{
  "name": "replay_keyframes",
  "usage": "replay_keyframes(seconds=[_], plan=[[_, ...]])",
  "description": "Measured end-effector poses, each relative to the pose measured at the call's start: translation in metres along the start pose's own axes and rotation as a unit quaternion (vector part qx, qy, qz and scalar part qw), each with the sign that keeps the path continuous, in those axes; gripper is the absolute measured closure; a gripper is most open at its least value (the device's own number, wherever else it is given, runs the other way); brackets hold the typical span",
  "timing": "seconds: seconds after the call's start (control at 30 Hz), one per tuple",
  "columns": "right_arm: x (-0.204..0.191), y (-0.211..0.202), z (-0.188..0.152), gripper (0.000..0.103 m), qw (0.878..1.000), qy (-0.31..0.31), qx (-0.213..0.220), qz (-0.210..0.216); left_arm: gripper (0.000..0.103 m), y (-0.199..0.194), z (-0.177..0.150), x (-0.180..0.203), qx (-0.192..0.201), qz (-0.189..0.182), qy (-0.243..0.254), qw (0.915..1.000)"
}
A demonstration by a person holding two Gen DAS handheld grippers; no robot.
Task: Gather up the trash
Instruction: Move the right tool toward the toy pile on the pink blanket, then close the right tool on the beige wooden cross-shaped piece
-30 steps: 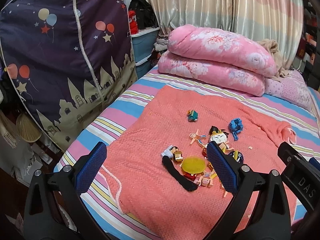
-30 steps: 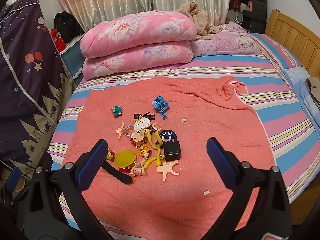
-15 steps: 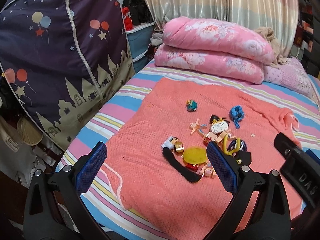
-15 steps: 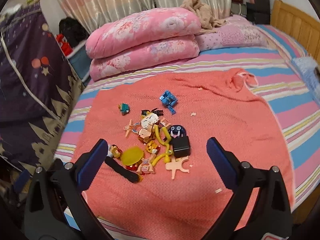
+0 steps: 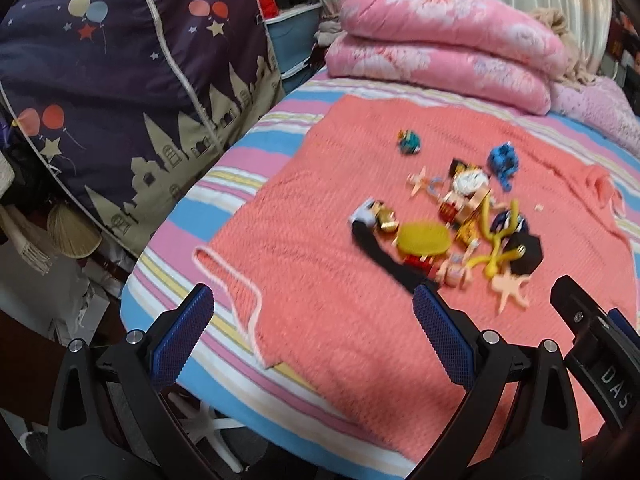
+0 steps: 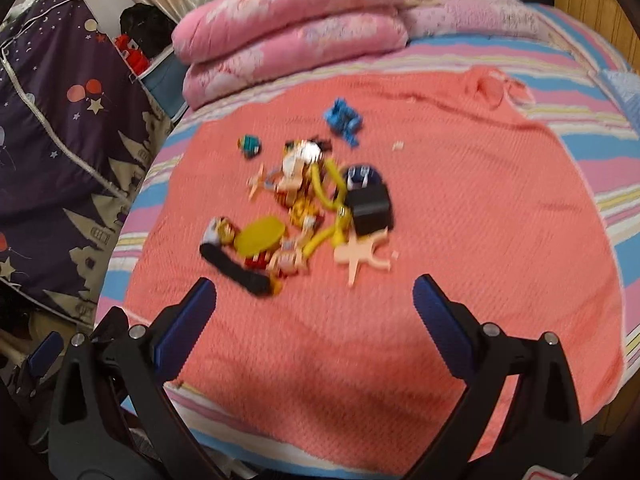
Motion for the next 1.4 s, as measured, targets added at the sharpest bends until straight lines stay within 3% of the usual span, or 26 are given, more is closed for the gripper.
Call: replay_keyframes(seconds=[0.2, 0.33, 0.43, 0.73, 0.83, 1.03, 1.27, 1.33, 1.4], plan=[[0.011, 0.024, -0.029, 0.008, 0.999, -0.001, -0.037, -0.009, 0.005, 0.026, -0.029, 0.002, -0.039, 0.003, 0.011, 0.9992], [-0.007, 0.039, -0.036, 0.008, 0.998, -0.046, -0.049, -0.009, 0.005, 0.046, -0.040, -0.007, -0.062, 0.005, -0.005, 0.9980], [-0.028, 0.050, -0.032, 0.008, 0.996, -0.077, -0.047, -0.004, 0.005, 0.056, -0.036, -0.021, -0.057, 0.014, -0.021, 0.9981], [-0.037, 0.080, -0.008, 0.008, 0.997, -0.058, -0.054, -0.012, 0.005, 0.085, -0.010, -0.025, -0.042, -0.008, -0.035, 0.9985], [-0.029, 0.087, 0.001, 0.008, 0.998, -0.029, -0.052, -0.011, 0.005, 0.093, -0.002, -0.016, -0.035, -0.020, -0.022, 0.9989], [0.005, 0.088, 0.006, 0.008, 0.998, 0.020, -0.019, -0.053, 0.005, 0.097, 0.008, 0.020, -0.009, -0.059, 0.026, 0.9979], [0.041, 0.105, 0.010, 0.008, 0.994, 0.019, -0.022, -0.107, 0.005, 0.115, -0.005, 0.066, -0.027, -0.092, 0.057, 0.9937], [0.045, 0.112, 0.011, 0.008, 0.995, 0.018, -0.028, -0.094, 0.005, 0.121, -0.007, 0.073, -0.031, -0.095, 0.053, 0.9936], [0.047, 0.121, 0.011, 0.008, 0.997, 0.022, -0.041, -0.055, 0.005, 0.124, -0.008, 0.078, -0.032, -0.094, 0.050, 0.9939]])
Point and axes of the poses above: each gripper's, at about its wrist camera, not at the fingertips, and y roughly the way its jaws point, x to its right, z to its top, the point moved 5 cm from there along y, roughly the way its jaws point, and after that the axes turned 8 degrees about -x, right-handed, at the moved point
